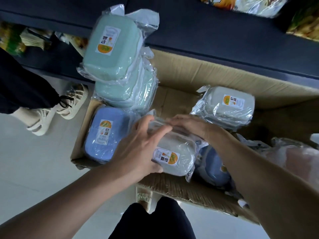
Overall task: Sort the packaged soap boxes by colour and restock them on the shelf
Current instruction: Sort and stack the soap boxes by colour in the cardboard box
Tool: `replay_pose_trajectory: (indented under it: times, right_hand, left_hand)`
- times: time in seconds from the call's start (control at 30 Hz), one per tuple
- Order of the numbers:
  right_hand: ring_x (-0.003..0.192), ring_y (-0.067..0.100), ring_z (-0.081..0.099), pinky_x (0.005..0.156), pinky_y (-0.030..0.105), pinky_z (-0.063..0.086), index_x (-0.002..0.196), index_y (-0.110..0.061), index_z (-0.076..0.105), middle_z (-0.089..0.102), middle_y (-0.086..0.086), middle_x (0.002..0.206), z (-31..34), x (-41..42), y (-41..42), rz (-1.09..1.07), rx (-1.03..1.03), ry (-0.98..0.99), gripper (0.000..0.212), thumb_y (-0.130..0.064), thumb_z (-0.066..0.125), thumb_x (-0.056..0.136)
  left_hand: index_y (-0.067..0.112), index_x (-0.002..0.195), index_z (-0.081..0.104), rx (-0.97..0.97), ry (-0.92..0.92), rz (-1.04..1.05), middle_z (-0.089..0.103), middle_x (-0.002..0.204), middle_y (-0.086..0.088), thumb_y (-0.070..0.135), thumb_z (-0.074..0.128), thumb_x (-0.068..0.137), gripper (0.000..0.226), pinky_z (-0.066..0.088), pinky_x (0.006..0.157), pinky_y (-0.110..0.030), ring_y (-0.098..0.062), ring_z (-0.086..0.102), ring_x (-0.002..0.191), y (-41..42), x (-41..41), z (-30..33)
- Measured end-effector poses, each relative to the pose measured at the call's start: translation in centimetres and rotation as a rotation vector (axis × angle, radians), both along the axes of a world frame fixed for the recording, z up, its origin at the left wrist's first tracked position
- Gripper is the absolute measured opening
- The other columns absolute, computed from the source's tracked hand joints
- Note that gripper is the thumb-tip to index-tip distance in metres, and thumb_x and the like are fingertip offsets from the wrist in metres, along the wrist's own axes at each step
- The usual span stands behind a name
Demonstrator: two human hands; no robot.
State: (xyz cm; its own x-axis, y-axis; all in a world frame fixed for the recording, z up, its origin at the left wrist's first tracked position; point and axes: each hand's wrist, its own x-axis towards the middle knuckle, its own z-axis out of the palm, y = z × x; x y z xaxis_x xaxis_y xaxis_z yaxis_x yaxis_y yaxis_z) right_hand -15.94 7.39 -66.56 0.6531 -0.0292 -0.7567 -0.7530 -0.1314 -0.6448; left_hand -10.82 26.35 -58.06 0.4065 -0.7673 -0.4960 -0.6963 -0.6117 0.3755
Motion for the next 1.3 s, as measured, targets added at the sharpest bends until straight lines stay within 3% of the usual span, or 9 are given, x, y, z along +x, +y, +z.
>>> replay_pose_trajectory:
  times: [0.1,0.23,0.37,0.47,0.57,0.67,0.87,1.07,1.3]
  right_hand:
    - [0.087,0.014,0.066,0.093,0.032,0.046,0.099,-0.023,0.072,0.072,-0.001,0.097,2.8,-1.5,-1.9,-0.162,0.056,-0.019,0.046,-0.061,0.058,0.079]
    - [0.113,0.020,0.059,0.108,0.041,0.038,0.119,-0.016,0.066,0.065,0.008,0.122,6.0,-3.2,-4.5,-0.359,0.089,-0.004,0.072,-0.069,0.063,0.070]
    - [0.109,0.032,0.062,0.108,0.045,0.039,0.113,-0.009,0.067,0.068,0.015,0.112,8.4,-5.0,-5.6,-0.532,0.194,0.045,0.072,-0.064,0.067,0.066]
    - [0.101,0.030,0.064,0.100,0.038,0.047,0.110,-0.008,0.068,0.070,0.014,0.109,9.7,-6.3,-6.5,-0.529,0.243,0.048,0.061,-0.058,0.056,0.077]
    - [0.079,0.020,0.067,0.073,0.020,0.054,0.096,-0.009,0.068,0.071,0.006,0.089,10.8,-6.7,-7.6,-0.629,0.269,0.032,0.048,-0.052,0.048,0.090]
    - [0.093,0.026,0.064,0.098,0.035,0.047,0.109,-0.003,0.066,0.069,0.012,0.101,11.0,-6.5,-10.1,-0.752,0.239,0.008,0.065,-0.061,0.053,0.083]
    - [0.095,0.028,0.066,0.078,0.035,0.054,0.119,-0.011,0.062,0.067,0.013,0.114,10.3,-5.6,-13.3,-1.222,0.138,-0.095,0.054,-0.054,0.045,0.093]
    - [0.096,0.027,0.067,0.089,0.044,0.054,0.114,-0.017,0.059,0.067,0.012,0.109,11.3,-8.0,-12.0,-1.056,-0.186,-0.177,0.062,-0.056,0.070,0.067]
    - [0.068,0.009,0.053,0.054,0.008,0.040,0.131,-0.023,0.047,0.056,-0.002,0.084,13.2,-8.4,-12.3,-0.738,-0.491,-0.249,0.047,-0.024,0.065,0.088]
  left_hand:
    - [0.045,0.138,0.022,-0.113,0.073,0.140,0.017,0.138,0.011,0.041,0.087,0.053,0.107,0.043,0.094,-0.029,-0.009,0.034,0.126,-1.1,0.5,2.5]
    - [0.051,0.141,0.015,-0.219,0.211,0.203,0.036,0.133,0.017,0.040,0.088,0.049,0.118,0.033,0.089,-0.016,-0.003,0.041,0.116,-3.8,0.7,5.2]
    - [0.058,0.139,0.013,-0.256,0.338,0.242,0.051,0.125,0.019,0.040,0.090,0.047,0.121,0.041,0.094,-0.023,-0.005,0.051,0.110,-5.5,0.9,6.6]
    - [0.059,0.137,0.012,-0.208,0.345,0.252,0.052,0.124,0.017,0.045,0.088,0.049,0.117,0.043,0.099,-0.033,-0.011,0.052,0.114,-6.2,1.4,7.4]
    - [0.054,0.140,0.014,-0.211,0.375,0.231,0.048,0.124,0.022,0.048,0.086,0.055,0.111,0.040,0.100,-0.033,-0.010,0.049,0.118,-7.4,1.5,7.4]
    - [0.049,0.143,0.015,-0.254,0.371,0.211,0.046,0.134,0.020,0.052,0.081,0.062,0.104,0.040,0.099,-0.030,-0.010,0.048,0.121,-10.5,1.0,7.1]
    - [0.035,0.149,0.006,-0.216,0.215,0.300,0.048,0.139,0.004,0.071,0.057,0.075,0.097,0.046,0.090,-0.035,-0.025,0.052,0.119,-16.8,-0.3,4.4]
    - [0.020,0.150,-0.015,-0.051,0.162,0.255,0.059,0.120,-0.003,0.081,0.041,0.073,0.114,0.047,0.070,-0.029,-0.024,0.060,0.097,-18.1,-0.9,4.2]
    - [0.027,0.151,-0.007,-0.148,0.103,0.215,0.050,0.138,-0.006,0.072,0.037,0.084,0.092,0.041,0.070,-0.032,-0.027,0.058,0.097,-19.6,-0.6,4.5]
